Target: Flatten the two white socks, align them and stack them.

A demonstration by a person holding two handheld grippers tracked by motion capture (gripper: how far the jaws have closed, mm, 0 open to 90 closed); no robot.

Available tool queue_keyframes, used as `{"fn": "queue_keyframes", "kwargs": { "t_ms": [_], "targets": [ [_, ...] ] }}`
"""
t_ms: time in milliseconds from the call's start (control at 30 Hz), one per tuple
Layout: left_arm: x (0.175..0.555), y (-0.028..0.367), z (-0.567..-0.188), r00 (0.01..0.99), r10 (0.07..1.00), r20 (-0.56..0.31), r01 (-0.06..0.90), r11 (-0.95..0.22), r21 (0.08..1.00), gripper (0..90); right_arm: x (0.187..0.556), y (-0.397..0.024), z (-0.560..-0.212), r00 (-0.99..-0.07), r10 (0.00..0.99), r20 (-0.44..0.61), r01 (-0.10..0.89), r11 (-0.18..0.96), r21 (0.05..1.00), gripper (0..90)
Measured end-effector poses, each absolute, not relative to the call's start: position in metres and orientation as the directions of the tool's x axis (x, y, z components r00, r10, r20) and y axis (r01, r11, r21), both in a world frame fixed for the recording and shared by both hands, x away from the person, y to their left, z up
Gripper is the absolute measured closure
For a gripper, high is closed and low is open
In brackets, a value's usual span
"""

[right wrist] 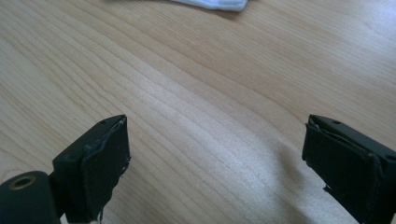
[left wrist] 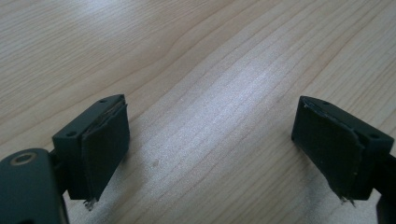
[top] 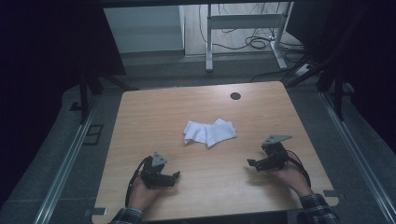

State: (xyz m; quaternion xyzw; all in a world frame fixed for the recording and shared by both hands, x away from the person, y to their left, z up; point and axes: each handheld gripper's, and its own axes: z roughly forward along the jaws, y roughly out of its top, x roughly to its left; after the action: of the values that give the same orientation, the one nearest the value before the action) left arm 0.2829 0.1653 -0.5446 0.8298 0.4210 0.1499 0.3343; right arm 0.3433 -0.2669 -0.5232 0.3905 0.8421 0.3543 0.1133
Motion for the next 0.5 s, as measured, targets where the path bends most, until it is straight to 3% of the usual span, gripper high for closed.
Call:
{"fn": "queue_keyframes", "kwargs": {
  "t_ms": [500],
  "targets": [
    [0.283,0.165,-0.545,0.601,0.799,-0.033,0.598,-0.422,0.681,11.5,0.357,-0.256,-0.516,-0.673,0.735,0.082,0.584,0.46,0.669,17.7]
  ]
}}
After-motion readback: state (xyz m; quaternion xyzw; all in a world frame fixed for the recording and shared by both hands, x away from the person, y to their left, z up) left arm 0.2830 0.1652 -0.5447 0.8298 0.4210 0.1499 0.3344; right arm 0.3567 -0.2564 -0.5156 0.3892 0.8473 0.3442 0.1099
